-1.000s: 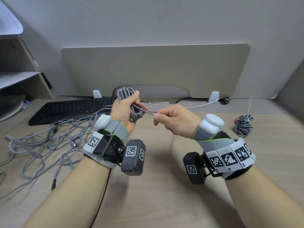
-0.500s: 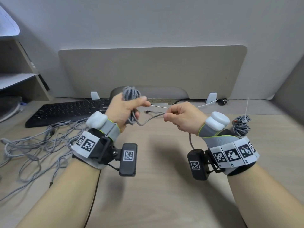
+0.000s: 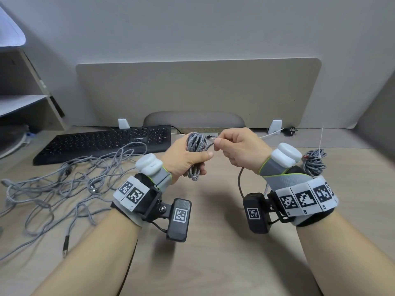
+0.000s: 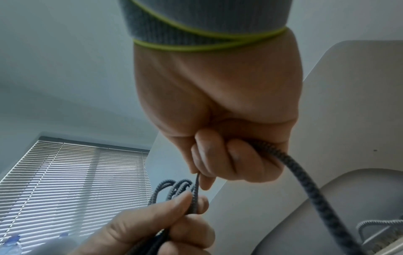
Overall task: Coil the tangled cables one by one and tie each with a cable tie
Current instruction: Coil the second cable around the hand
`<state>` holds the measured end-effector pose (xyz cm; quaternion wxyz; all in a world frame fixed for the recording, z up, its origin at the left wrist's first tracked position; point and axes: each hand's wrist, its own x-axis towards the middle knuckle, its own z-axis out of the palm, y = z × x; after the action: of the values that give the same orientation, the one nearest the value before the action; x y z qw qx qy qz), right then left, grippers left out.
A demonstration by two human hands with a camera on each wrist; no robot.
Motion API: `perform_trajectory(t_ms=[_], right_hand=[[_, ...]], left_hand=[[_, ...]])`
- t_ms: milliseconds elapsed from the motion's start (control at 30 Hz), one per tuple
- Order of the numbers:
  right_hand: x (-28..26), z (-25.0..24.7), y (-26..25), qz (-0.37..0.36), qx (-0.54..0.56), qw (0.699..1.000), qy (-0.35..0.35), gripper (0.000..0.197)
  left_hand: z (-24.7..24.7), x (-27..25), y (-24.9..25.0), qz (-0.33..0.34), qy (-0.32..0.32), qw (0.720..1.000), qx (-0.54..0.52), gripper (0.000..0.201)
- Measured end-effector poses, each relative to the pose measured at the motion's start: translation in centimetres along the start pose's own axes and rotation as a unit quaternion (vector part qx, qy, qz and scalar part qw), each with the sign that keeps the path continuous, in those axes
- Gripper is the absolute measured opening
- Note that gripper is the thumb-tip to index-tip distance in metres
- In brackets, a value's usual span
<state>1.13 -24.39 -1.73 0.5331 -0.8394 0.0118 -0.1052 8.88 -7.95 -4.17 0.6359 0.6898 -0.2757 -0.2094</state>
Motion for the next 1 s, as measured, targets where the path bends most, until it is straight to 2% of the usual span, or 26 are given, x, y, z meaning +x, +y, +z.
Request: perform_trajectory(t_ms=[67,133,233,300,367,567,700,800,867,933,1000], right_hand=[[0.0,0.0,0.0,0.009,0.006,1.000,-0.005,0.029],[-0.2,-0.1,-0.2,0.015,0.016,1.000,-0.004,0.029],[-0.4,-0.4,-0.6,0.014,0.029,0.999,-0.001,0.028],[-0.5,-0.6,-0.8,0.009,0.032,0.999,-0.003,0.028],[-0.6,-0.6,-0.9,0.006,0.033,0.999,-0.001,0.028],[-0.7,0.0,-1.0,-0.020,0.053,0.998,-0.010,0.025],[-0.7,1.3,-0.9,-0.034,0.055,0.997,-0.043,0.026],[-0.8,2.0,-0.8,-0.051,0.007,0.996,-0.067,0.027],[-0.8,2.2,-0.9,-0.056,-0.014,0.996,-0.069,0.027],[-0.8,2.6,-0.9,-0.054,-0.018,0.996,-0.068,0.027],[-0.9,3.1,-0.8,-0.037,-0.019,0.996,-0.080,0.029]], left_hand=[[0.2,0.2,-0.1,0.010,0.019,1.000,0.005,0.034],[-0.2,0.3,0.2,0.035,0.082,0.996,0.007,0.022],[-1.7,0.9,0.3,0.066,0.185,0.980,-0.032,0.023],[-2.5,1.2,0.2,0.069,0.221,0.971,-0.065,0.026],[-2.5,1.2,0.1,0.060,0.218,0.970,-0.087,0.028],[0.3,0.6,0.1,-0.004,0.142,0.977,-0.156,0.033],[1.9,0.4,-0.4,-0.040,0.117,0.982,-0.145,0.054],[1.9,0.4,-0.5,-0.052,0.092,0.982,-0.156,0.065],[1.5,0.5,-0.6,-0.044,0.097,0.983,-0.150,0.054],[1.2,0.5,-0.5,-0.028,0.124,0.979,-0.159,0.032],[0.7,0.8,-0.5,-0.006,0.172,0.971,-0.164,0.029]])
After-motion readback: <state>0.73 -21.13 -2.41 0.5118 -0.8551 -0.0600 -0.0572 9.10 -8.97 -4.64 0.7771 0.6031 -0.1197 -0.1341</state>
